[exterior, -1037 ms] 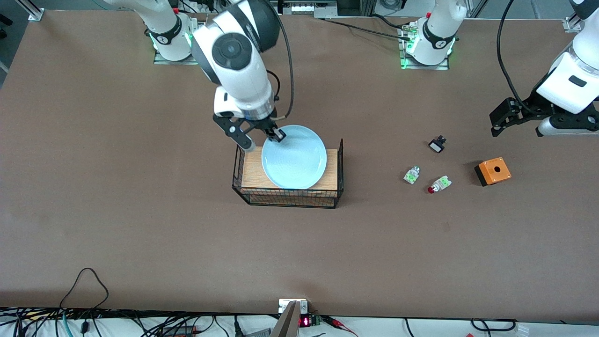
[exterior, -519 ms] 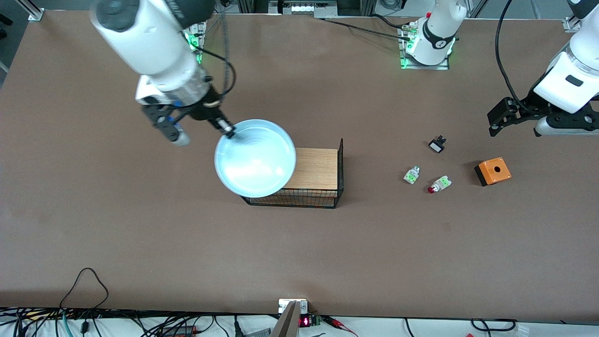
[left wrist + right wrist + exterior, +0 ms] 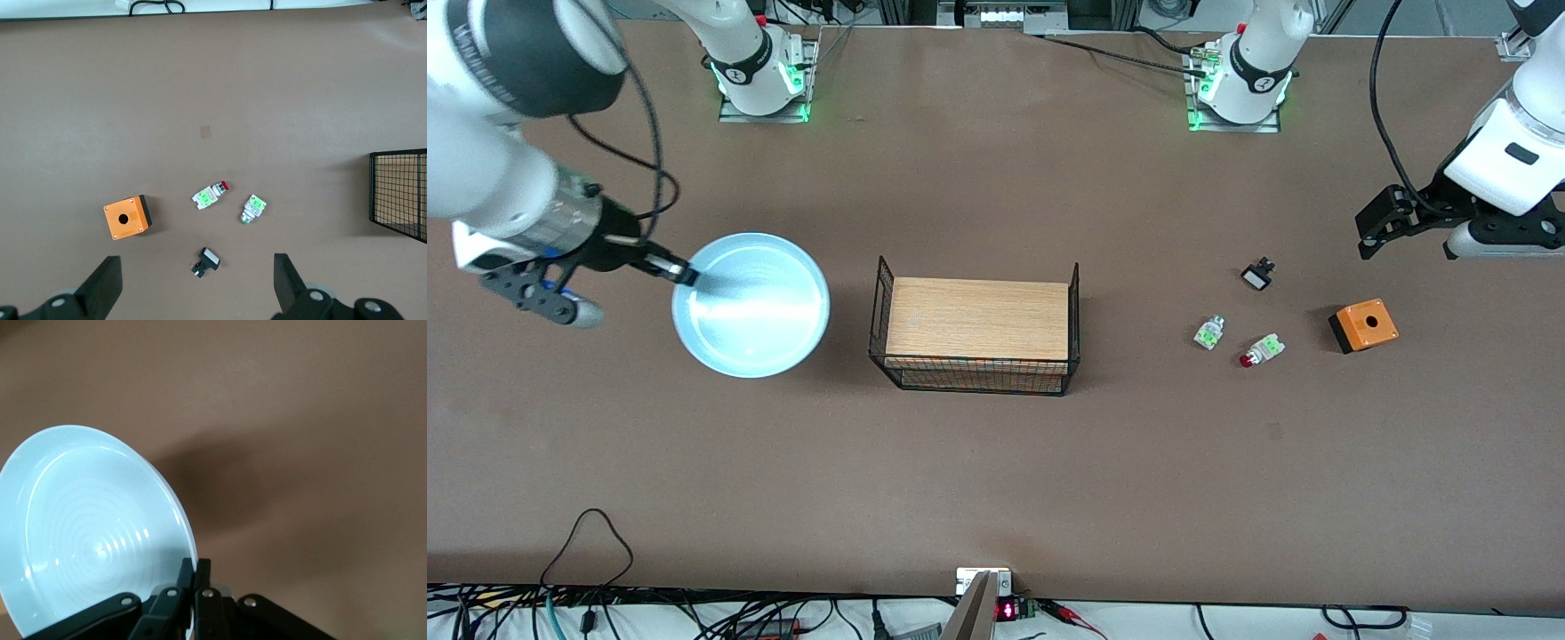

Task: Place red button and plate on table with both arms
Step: 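Lower the blue plate onto the table beside the basket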

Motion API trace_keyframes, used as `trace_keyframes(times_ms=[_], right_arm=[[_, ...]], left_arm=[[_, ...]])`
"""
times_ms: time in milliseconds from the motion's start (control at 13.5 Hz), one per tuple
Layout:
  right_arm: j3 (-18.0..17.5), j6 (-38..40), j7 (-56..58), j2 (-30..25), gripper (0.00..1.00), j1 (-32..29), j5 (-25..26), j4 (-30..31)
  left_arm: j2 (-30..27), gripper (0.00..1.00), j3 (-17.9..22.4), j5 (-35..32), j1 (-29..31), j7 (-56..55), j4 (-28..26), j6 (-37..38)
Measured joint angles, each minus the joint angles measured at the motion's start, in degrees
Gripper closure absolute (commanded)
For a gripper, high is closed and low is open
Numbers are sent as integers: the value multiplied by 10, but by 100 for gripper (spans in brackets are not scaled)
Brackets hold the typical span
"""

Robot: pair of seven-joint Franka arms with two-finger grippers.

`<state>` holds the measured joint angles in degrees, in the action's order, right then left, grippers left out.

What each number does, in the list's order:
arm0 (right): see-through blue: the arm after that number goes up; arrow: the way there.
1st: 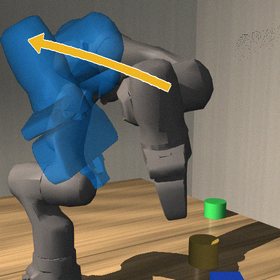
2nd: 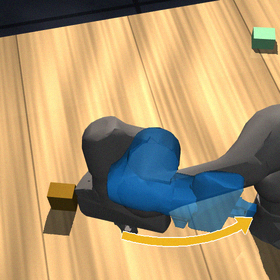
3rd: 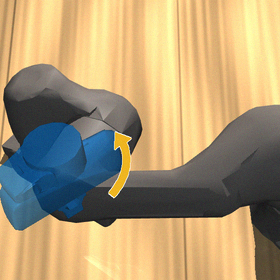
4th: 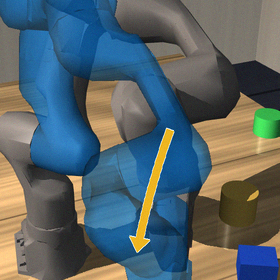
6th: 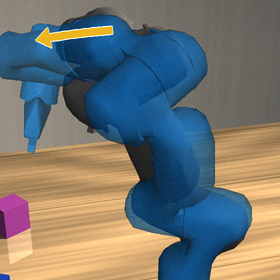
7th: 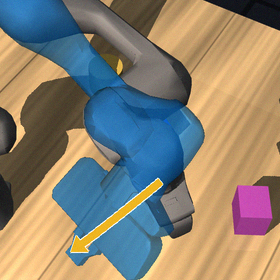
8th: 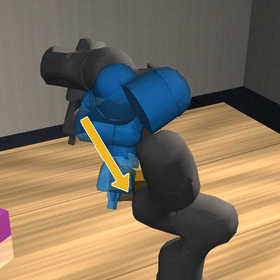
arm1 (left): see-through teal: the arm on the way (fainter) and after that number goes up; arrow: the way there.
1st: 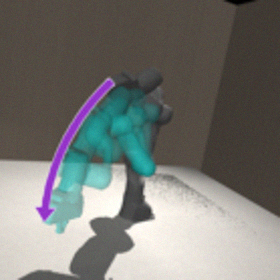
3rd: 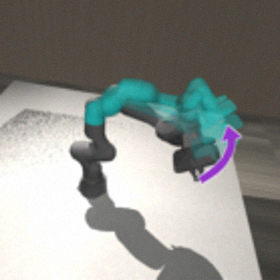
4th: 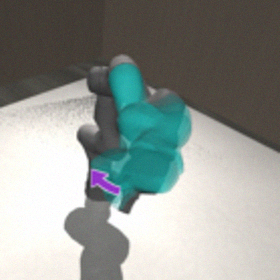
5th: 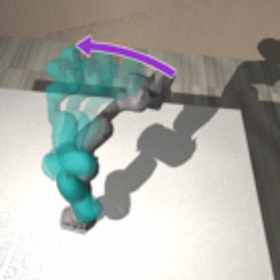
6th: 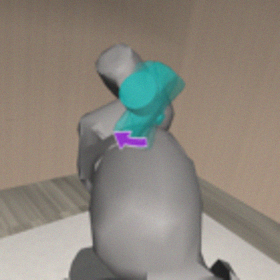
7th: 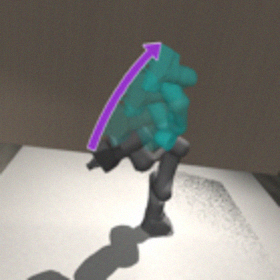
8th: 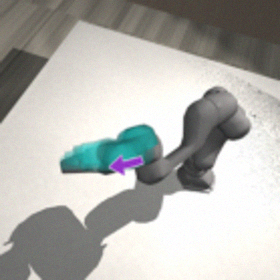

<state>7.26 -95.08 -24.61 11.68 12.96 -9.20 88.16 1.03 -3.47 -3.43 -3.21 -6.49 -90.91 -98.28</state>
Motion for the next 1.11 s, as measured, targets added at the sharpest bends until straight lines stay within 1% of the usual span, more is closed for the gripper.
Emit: trace_keyframes(times_ms=[74, 222, 296, 444, 519, 593, 741, 815, 889, 963, 1037, 1111], right_arm=[[1, -1, 48, 1, 100, -18, 5, 17], [1, -16, 125, 5, 100, -42, 38, 55], [1, -34, 151, 8, 100, -48, 54, 78], [1, -93, 186, 11, 100, -56, 69, 143], [1, -138, 203, 14, 100, -62, 71, 185], [1, -200, 222, 16, 100, -69, 71, 234], [1, -347, 270, 23, 100, -84, 71, 341], [1, -407, 289, 28, 100, -89, 71, 384], [1, -448, 300, 33, 100, -92, 71, 414], [1, -471, 304, 39, 94, -92, 71, 430], [1, -481, 304, 43, 34, -92, 71, 435], [0, -483, 305, 44, 0, -92, 71, 434]], left_arm=[[0, 0, 0, 0, 0, 0, 0, 0], [0, 0, 0, 0, 0, 0, -1, 0], [1, 0, 0, 0, 0, 0, -2, 0], [4, 0, 0, 0, -1, 0, -5, 0], [4, 0, 0, 0, -2, 0, -5, 0], [4, 0, 0, 0, -2, 0, -6, 0], [4, 0, 0, 0, -1, 0, -6, 0], [4, 0, 0, 0, -1, 0, -6, 0], [4, 0, 1, 0, -1, 0, -6, 0], [4, 0, 1, 0, -1, 0, -6, 0], [4, 0, 1, 0, -1, 0, -6, 0], [4, 0, 1, 0, -1, 0, -6, 0]])
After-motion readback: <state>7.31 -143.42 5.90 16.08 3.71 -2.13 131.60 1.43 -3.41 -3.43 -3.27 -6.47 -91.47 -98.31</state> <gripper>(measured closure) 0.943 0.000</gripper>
